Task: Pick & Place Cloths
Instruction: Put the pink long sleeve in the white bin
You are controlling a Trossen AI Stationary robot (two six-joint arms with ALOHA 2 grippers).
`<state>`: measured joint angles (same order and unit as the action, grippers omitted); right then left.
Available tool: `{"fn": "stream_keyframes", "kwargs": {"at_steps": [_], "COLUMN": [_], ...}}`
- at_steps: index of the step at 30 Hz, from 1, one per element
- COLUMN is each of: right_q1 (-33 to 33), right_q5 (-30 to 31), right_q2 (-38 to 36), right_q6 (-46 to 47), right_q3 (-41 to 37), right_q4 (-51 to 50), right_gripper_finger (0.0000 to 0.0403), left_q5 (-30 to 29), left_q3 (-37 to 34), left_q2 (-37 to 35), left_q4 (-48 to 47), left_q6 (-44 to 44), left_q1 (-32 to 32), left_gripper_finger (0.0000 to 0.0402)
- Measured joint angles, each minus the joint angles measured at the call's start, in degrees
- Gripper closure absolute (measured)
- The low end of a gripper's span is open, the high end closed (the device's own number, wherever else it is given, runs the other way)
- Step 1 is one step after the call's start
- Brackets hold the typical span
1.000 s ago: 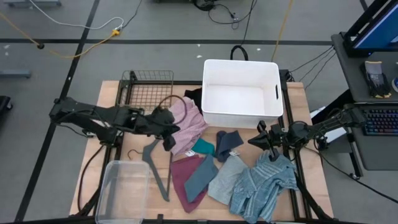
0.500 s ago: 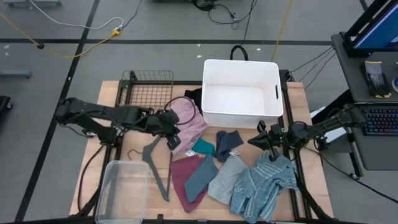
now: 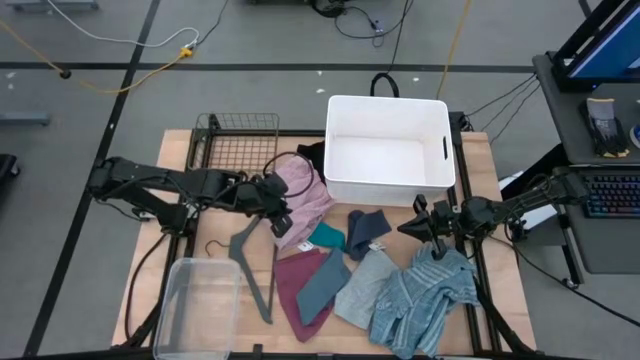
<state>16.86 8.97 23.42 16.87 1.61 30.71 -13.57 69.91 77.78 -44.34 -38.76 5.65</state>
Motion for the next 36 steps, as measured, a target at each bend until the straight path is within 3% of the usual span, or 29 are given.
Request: {"fn": "stream_keyframes", "kwargs": {"at_steps": [7, 14, 24, 36], "right_q1": [0.0, 0.0, 0.0, 0.0], "right_q5": [0.2, 0.2, 0.2, 0.2], "right_q2": [0.0, 0.0, 0.0, 0.0], "right_q6": [0.0, 0.0, 0.0, 0.0], "right_q3": [0.0, 0.0, 0.0, 0.0], "right_q4": [0.1, 0.2, 0.2, 0.1], "right_gripper_finger": [0.0399, 0.0399, 0.0399, 0.0399], "left_q5": [-1.1, -1.0, -1.0, -0.9], "left_q3": [0.0, 0.0, 0.0, 0.0], "left_q2": [0.0, 0.0, 1.2, 11.0], "left_q4": [1.6, 1.7, 1.5, 1.1], "left_q6": [-0.1, 0.5, 4.4, 12.9], "left_q1": [0.0, 0.0, 1.0, 3.5], "left_gripper_finger": [0.0147, 0.0096, 0.0096, 0.0104]}}
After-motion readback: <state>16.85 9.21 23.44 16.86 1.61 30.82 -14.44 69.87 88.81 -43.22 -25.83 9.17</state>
